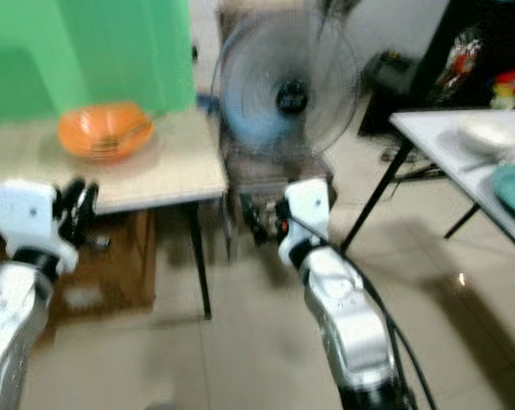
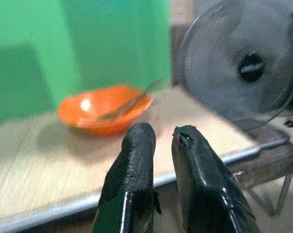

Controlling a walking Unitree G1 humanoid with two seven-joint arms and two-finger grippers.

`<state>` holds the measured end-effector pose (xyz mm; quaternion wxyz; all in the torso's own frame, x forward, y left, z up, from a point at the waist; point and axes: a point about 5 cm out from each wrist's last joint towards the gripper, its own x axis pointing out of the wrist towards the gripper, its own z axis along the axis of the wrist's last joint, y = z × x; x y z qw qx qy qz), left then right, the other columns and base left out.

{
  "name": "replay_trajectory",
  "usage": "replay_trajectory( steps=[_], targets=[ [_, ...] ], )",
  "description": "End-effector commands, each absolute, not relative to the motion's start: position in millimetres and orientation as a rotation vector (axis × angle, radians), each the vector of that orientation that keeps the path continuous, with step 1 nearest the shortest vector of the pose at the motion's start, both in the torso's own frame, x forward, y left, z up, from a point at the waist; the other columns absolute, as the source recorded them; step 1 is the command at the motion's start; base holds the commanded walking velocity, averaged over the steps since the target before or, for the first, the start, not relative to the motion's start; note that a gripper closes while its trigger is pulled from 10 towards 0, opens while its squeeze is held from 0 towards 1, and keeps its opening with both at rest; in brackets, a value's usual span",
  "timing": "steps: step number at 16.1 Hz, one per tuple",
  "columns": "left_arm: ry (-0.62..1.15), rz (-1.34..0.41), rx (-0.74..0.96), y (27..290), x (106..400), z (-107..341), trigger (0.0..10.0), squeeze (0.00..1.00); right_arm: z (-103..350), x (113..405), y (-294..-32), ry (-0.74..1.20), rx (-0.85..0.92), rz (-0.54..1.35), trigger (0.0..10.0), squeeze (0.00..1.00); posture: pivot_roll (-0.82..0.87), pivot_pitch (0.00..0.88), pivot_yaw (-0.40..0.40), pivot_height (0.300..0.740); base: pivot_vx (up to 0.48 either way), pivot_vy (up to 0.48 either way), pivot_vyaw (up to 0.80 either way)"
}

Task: Setting the table

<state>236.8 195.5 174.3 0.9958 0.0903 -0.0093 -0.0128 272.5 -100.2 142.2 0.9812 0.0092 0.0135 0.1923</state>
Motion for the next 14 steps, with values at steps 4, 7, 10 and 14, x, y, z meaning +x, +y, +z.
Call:
replay_trajectory(
  steps=[4,7,10,14],
  targets=[
    [-0.046,-0.036,0.187,192.3,239.9,176.6,10.0,0.0,143.6,274.1,-104.8,0.023,0.013,0.362,10.0,1.0,0.13,0.0,0.0,0.74,0.0,0.0,0.6],
    [-0.051,-0.047,0.182,190.6,241.1,177.8,10.0,0.0,140.8,273.5,-106.0,0.036,0.011,0.35,10.0,1.0,0.13,0.0,0.007,0.74,0.311,0.0,0.0],
    [-0.051,-0.06,0.19,190.0,241.0,178.2,10.0,0.0,142.5,273.7,-105.2,0.028,0.012,0.345,10.0,1.0,0.13,0.0,0.011,0.74,0.401,0.0,0.53],
    [-0.049,-0.077,0.199,188.5,240.2,177.9,10.0,0.0,143.5,276.1,-103.9,0.025,0.014,0.341,10.0,1.0,0.14,0.0,0.005,0.74,0.429,0.0,0.79]
  ],
)
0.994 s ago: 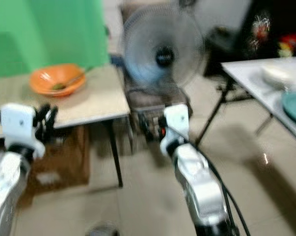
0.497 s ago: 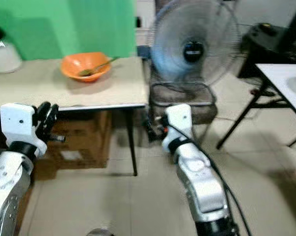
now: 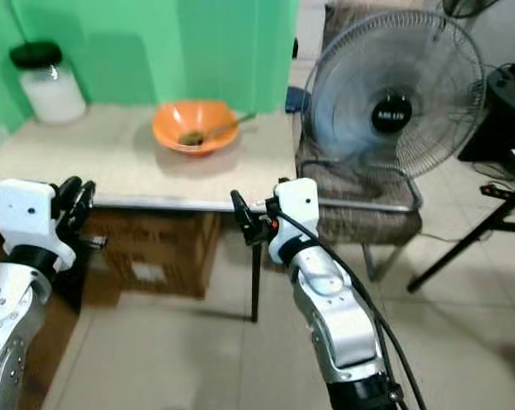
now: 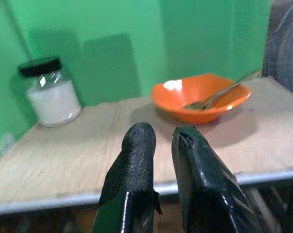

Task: Setting the table

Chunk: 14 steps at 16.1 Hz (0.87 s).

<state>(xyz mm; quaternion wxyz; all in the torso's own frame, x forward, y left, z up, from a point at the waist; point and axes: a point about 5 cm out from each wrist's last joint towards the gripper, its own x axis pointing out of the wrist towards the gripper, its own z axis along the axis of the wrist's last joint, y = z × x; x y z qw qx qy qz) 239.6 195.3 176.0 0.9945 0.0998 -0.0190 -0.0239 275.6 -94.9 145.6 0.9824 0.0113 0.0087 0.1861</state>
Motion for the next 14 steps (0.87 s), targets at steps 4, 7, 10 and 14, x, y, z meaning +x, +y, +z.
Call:
replay_trajectory(
  steps=[4,7,10,14],
  targets=[
    [-0.048,-0.082,0.201,187.8,239.6,177.3,10.0,0.0,145.7,279.3,-101.0,0.017,0.002,0.36,10.0,1.0,0.14,0.0,-0.006,0.74,0.42,0.0,0.79],
    [-0.039,-0.102,0.216,185.8,238.6,175.7,10.0,0.0,151.3,283.5,-103.6,-0.006,0.001,0.363,10.0,1.0,0.14,0.0,-0.007,0.74,0.399,0.0,0.67],
    [-0.03,-0.128,0.226,185.4,238.8,174.9,10.0,0.0,159.1,287.5,-107.2,-0.045,-0.027,0.368,10.0,1.0,0.14,0.0,-0.002,0.74,0.385,0.0,0.0],
    [-0.024,-0.159,0.231,182.4,242.1,172.6,10.0,0.0,163.0,293.2,-116.2,-0.053,-0.053,0.36,10.0,1.0,0.13,0.0,0.0,0.74,0.382,0.0,0.0]
  ],
)
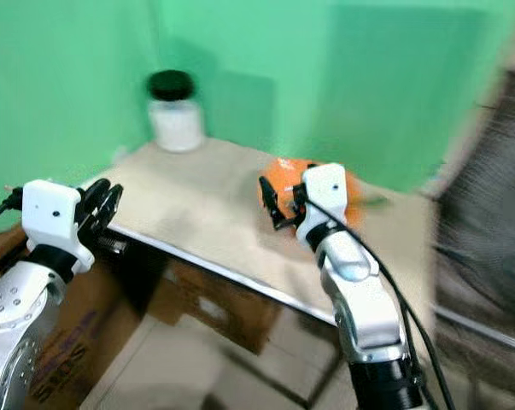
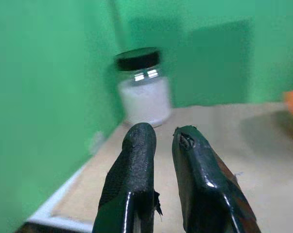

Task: Setting the table

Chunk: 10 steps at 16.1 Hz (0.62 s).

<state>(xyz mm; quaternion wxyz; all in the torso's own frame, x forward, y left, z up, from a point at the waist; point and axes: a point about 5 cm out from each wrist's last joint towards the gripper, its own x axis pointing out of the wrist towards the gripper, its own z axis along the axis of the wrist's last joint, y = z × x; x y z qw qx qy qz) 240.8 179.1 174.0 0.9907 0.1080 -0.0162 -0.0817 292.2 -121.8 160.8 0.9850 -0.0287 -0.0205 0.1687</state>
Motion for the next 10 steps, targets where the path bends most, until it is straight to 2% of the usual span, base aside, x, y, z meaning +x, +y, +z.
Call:
replay_trajectory(
  steps=[1,4,10],
  targets=[
    [-0.025,-0.159,0.232,181.8,243.4,172.8,10.0,0.0,163.7,294.2,-118.0,-0.055,-0.056,0.36,10.0,1.0,0.13,0.0,-0.001,0.74,0.379,0.0,0.0],
    [-0.03,-0.143,0.208,182.7,244.2,174.6,10.0,0.0,161.2,294.4,-119.6,-0.037,-0.071,0.368,10.0,1.0,0.13,0.0,-0.005,0.74,0.357,0.0,0.0],
    [-0.039,-0.141,0.192,183.0,242.9,176.1,10.0,0.0,153.4,289.4,-127.3,0.013,-0.069,0.344,10.0,1.0,0.13,0.0,-0.003,0.74,0.0,0.0,0.0]
  ],
)
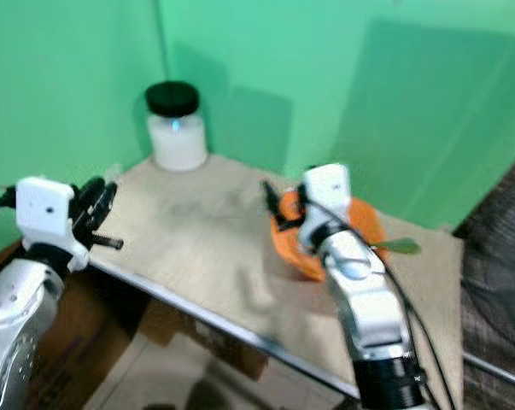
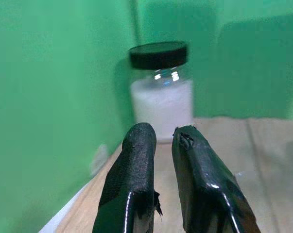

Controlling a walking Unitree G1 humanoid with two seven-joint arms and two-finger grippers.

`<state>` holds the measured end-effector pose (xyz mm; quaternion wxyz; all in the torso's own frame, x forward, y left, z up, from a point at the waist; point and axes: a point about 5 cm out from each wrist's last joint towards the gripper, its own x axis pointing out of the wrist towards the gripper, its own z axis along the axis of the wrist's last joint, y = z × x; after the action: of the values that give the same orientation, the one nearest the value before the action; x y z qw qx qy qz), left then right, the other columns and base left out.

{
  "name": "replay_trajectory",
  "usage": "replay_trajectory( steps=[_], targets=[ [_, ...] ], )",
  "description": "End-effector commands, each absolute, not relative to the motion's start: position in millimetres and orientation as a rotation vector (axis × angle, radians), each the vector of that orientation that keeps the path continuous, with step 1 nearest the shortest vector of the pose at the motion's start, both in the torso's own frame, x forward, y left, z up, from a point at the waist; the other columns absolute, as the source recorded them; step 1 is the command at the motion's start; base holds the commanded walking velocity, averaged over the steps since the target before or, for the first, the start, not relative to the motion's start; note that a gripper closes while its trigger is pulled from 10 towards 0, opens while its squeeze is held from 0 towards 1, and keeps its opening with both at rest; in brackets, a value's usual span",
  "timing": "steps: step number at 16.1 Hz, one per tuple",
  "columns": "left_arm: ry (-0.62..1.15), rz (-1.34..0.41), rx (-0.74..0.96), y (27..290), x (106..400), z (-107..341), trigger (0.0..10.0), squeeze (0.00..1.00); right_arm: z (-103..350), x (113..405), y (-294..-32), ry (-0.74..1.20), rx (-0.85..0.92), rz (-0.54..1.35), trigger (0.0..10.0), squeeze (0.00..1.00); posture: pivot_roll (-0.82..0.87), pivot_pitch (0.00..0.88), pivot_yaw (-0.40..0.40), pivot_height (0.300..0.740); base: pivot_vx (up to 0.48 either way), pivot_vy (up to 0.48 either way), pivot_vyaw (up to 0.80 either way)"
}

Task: Setting the table

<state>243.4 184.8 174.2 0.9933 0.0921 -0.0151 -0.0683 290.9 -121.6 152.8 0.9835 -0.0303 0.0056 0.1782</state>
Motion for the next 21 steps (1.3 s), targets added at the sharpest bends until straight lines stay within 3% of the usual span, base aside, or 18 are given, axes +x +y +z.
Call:
replay_trajectory(
  steps=[1,6,12,15,19,20,21],
  targets=[
    [-0.038,-0.145,0.193,182.4,243.0,176.0,10.0,0.0,152.1,288.1,-125.3,0.019,-0.071,0.351,10.0,1.0,0.13,0.0,-0.003,0.74,0.0,-0.251,0.0],
    [-0.04,-0.153,0.194,179.8,243.9,175.6,10.0,0.0,152.2,288.0,-124.2,0.026,-0.074,0.357,10.0,1.0,0.13,0.0,-0.008,0.74,0.0,-0.27,0.0],
    [-0.018,-0.182,0.191,178.9,240.2,172.3,10.0,0.0,152.2,286.3,-121.1,0.039,-0.098,0.436,10.0,1.0,0.13,0.0,-0.012,0.74,0.0,0.0,0.0],
    [0.025,-0.306,0.205,169.8,235.1,166.1,10.0,0.0,157.8,289.5,-118.9,0.045,-0.117,0.47,10.0,1.0,0.13,0.0,-0.006,0.74,0.0,0.0,0.0],
    [0.122,-0.538,0.264,163.8,223.7,155.8,10.0,0.0,153.8,318.2,-135.1,0.233,-0.302,0.427,10.0,1.0,0.13,0.0,-0.014,0.74,0.0,0.0,0.0],
    [0.123,-0.548,0.271,165.0,223.5,156.9,10.0,0.0,156.1,322.6,-140.0,0.241,-0.314,0.408,10.0,0.63,0.13,0.0,-0.017,0.74,0.0,0.0,0.0],
    [0.129,-0.564,0.274,165.4,222.4,157.3,10.0,0.0,158.7,324.7,-143.9,0.244,-0.349,0.406,10.0,0.0,0.13,0.0,-0.021,0.74,0.0,0.0,0.0]
  ],
)
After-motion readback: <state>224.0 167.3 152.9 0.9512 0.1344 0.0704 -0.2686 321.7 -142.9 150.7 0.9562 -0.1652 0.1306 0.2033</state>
